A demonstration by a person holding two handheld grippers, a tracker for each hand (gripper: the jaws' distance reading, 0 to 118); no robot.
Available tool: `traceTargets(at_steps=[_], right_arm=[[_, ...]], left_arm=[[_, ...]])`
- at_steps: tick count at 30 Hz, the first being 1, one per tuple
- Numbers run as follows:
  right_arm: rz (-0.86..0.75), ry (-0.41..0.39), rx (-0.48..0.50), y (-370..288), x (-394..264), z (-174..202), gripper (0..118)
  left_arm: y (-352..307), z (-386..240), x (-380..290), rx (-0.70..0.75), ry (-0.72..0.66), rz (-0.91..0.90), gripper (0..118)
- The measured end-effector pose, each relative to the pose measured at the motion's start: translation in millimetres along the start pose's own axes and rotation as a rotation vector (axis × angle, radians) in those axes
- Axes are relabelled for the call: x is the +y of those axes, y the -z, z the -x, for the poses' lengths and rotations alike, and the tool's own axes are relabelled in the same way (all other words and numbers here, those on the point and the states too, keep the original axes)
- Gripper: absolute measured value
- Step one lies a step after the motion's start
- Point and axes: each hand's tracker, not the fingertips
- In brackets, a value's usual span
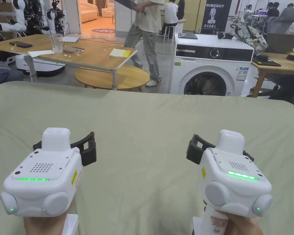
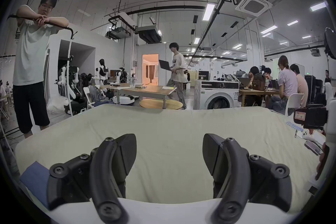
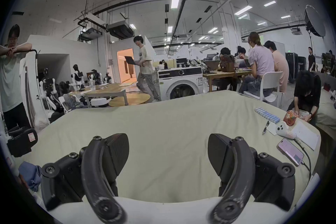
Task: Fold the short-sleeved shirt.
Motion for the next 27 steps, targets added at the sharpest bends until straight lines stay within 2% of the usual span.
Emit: traceTargets(at_steps=[11,27], right_arm=[[0.001,-0.04,-0.009,-1,-3,-1,90],[-0.018,-0.099,-0.046,-2,-6,-2,90]], left_arm=[[-1,-7,-4,0.029,0.034,-0.002,75],[1,-14,-4,-0.002,0.043,0.024,75]])
